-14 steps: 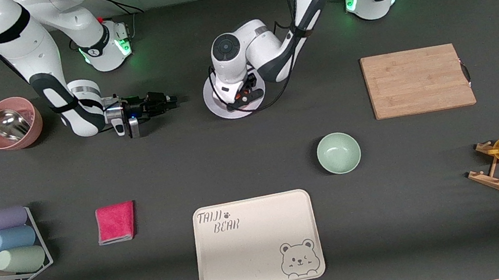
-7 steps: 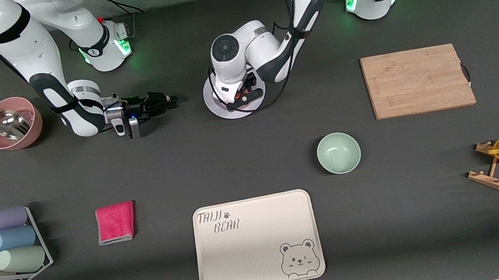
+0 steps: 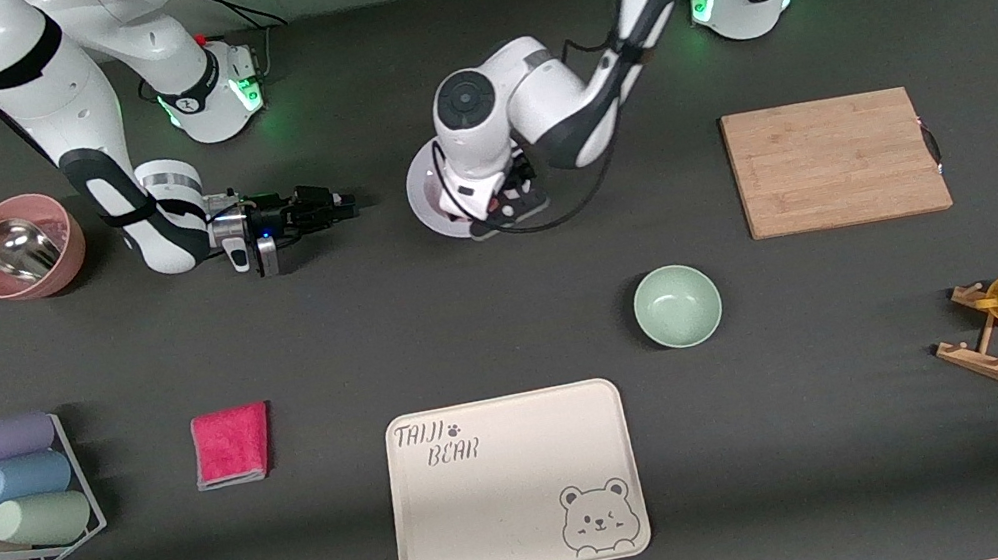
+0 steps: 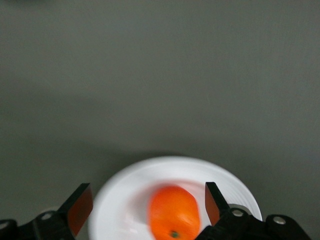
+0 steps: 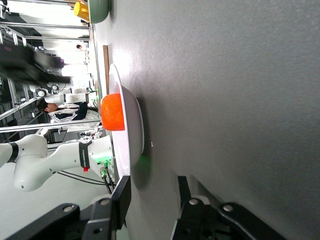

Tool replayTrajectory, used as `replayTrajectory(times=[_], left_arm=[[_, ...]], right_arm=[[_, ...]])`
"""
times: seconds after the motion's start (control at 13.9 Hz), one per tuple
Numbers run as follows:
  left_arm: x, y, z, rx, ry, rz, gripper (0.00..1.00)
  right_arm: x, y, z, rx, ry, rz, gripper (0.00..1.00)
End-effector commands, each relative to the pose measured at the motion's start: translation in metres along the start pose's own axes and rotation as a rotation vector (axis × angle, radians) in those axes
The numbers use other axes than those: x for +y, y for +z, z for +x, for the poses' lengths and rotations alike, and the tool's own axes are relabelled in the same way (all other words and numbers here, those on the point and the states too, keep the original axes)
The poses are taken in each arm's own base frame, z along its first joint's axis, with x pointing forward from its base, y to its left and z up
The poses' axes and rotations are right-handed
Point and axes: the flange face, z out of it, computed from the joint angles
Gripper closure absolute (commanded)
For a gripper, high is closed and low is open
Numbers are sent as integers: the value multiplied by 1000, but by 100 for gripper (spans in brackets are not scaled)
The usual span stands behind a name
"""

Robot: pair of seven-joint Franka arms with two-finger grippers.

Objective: Place orange and plate with both arms
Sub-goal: 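Open the left gripper and withdraw it toward the cutting board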

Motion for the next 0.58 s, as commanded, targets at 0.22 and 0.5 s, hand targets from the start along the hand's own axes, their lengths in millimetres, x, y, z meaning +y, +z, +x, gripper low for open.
replayTrajectory(times=[0.22,0.5], left_arm=[[-218,-160,192,59,151,69,0],[-359,-191,257,43,243,72,0]], right_arm=[[-5,25,5,47,-14,26,55],[-22,67,12,82,-19,50,55]])
